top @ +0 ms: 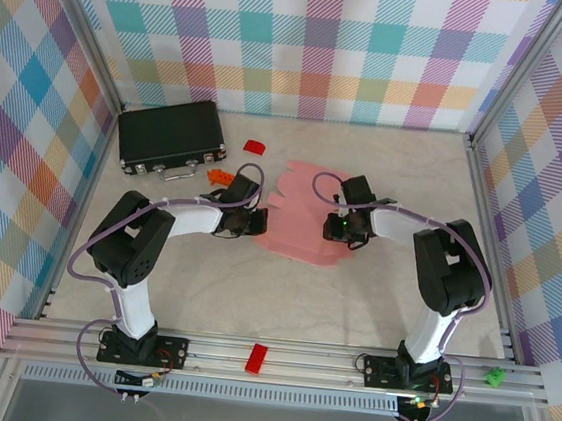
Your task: Fold the paper box
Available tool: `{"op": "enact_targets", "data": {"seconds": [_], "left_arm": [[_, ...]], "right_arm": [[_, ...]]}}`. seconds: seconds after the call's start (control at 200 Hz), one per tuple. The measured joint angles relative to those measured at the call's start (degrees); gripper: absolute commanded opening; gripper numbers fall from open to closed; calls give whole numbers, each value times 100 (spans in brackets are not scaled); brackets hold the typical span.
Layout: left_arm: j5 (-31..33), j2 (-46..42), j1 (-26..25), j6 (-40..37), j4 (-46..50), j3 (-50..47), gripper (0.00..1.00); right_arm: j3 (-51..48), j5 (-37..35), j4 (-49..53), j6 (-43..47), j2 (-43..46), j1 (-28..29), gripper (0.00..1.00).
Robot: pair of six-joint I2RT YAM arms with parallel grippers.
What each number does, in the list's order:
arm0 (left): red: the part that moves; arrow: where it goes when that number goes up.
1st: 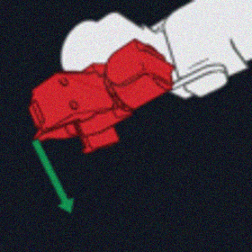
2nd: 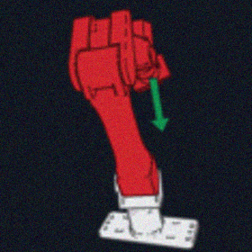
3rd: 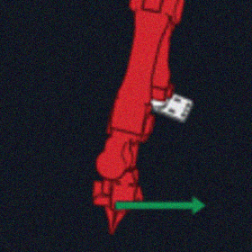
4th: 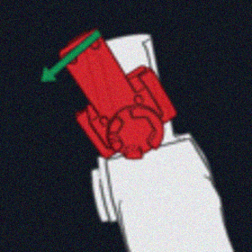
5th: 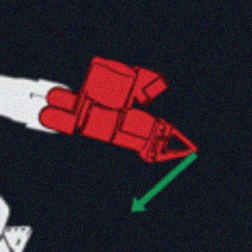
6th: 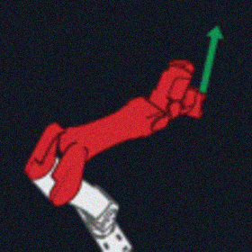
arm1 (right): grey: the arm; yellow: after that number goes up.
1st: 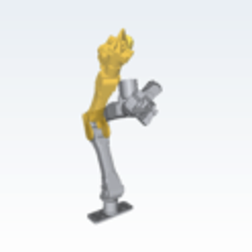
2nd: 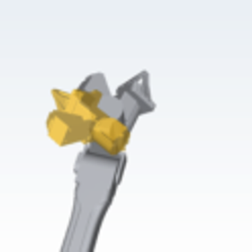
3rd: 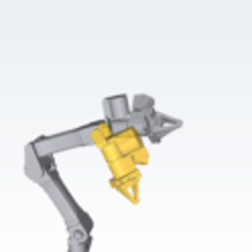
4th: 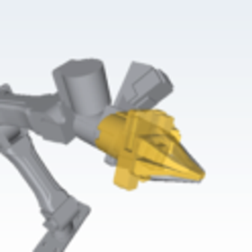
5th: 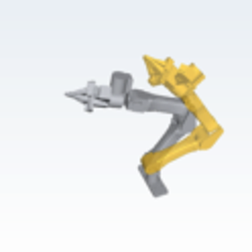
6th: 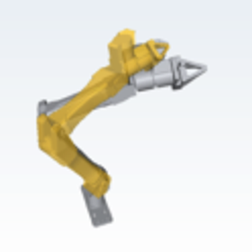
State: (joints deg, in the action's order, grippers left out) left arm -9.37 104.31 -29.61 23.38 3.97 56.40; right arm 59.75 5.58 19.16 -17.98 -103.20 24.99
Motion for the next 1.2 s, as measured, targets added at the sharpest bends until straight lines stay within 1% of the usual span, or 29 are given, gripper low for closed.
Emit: {"op": "enact_targets", "data": {"seconds": [0.18,0.36,0.545,0.635,0.675,0.71,0.845,0.94,1.01,1.035,1.1,1.2], "left_arm": [[94,197,0,-31,90,291,0],[127,511,0,-103,122,708,0],[17,1078,2,-337,249,1513,0],[-59,1362,7,-463,483,2033,6],[-92,1451,4,-538,632,2247,12],[-111,1502,4,-614,789,2424,19],[-96,1530,2,-879,1327,3132,36],[-2,1447,2,-997,1515,3436,40],[46,1246,0,-997,1670,3418,39],[55,1147,0,-990,1700,3370,37],[46,850,-13,-922,1709,3136,26],[-31,293,-114,-647,1611,2472,10]], "right_arm": [[-149,-216,26,-7,149,153,27],[-415,-219,109,-92,396,240,27],[-719,-94,105,-286,649,400,28],[-833,2,116,-391,776,531,28],[-866,20,149,-426,852,579,29],[-876,24,170,-446,920,592,30],[-852,-31,210,-492,1296,625,31],[-645,-70,260,-485,1432,544,31],[-424,-61,254,-398,1423,398,29],[-343,-63,256,-372,1414,330,29],[-96,-17,260,-260,1305,90,26],[372,160,249,-76,879,-343,23]]}}
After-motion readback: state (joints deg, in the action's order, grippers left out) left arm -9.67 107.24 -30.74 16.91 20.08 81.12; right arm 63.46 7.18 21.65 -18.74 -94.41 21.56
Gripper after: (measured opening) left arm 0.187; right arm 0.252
